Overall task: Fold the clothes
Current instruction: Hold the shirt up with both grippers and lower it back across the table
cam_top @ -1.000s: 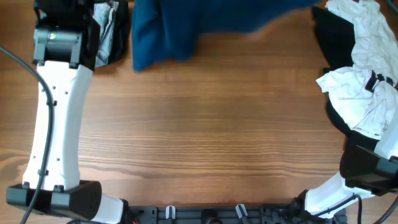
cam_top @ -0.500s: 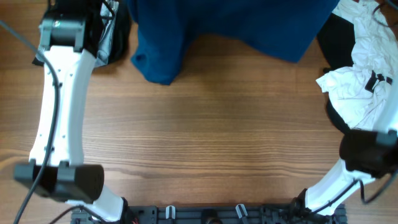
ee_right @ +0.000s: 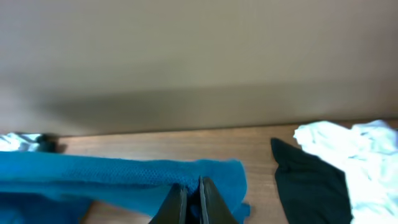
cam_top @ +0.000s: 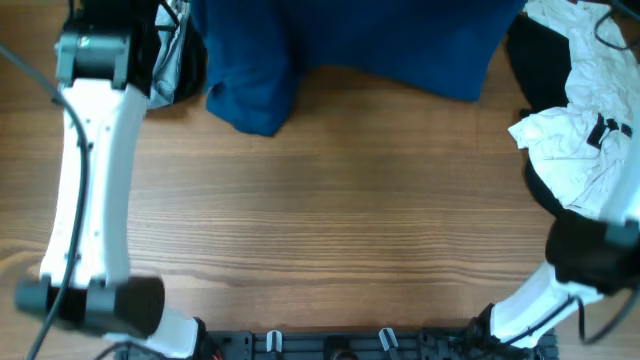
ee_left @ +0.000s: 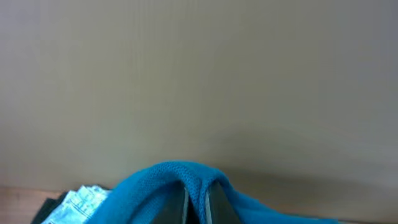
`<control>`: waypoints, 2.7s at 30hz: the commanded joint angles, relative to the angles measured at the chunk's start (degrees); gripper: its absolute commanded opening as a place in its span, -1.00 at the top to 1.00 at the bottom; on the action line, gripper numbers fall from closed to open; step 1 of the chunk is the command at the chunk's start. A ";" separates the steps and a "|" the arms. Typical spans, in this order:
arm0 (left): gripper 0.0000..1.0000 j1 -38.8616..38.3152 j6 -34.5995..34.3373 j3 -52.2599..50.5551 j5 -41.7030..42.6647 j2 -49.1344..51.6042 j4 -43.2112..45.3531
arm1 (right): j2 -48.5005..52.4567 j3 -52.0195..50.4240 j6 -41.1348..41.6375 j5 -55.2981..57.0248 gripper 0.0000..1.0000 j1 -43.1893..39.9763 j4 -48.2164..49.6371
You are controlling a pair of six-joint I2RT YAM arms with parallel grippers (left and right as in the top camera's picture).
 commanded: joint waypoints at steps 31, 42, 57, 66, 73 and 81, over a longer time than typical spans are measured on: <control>0.92 -5.75 8.33 3.10 -12.50 -8.81 7.41 | -9.79 1.66 5.03 6.82 0.92 -0.35 3.98; 0.92 -5.57 4.57 3.67 -7.93 2.34 39.80 | -4.59 2.16 9.16 7.30 0.92 1.16 25.75; 0.92 -2.89 3.43 3.56 -6.45 4.76 -7.08 | 6.21 0.31 1.79 6.84 0.92 1.18 6.82; 0.92 -2.69 3.30 3.58 3.06 4.00 -33.00 | 6.08 0.33 -2.47 4.87 0.92 1.16 -11.65; 0.92 -2.67 1.73 3.58 3.74 -0.26 -44.44 | -3.69 0.33 -2.29 7.89 0.91 1.03 -23.41; 0.92 1.44 2.23 3.61 -5.20 -12.31 -33.46 | -12.81 0.33 -2.08 11.37 0.92 0.72 -25.18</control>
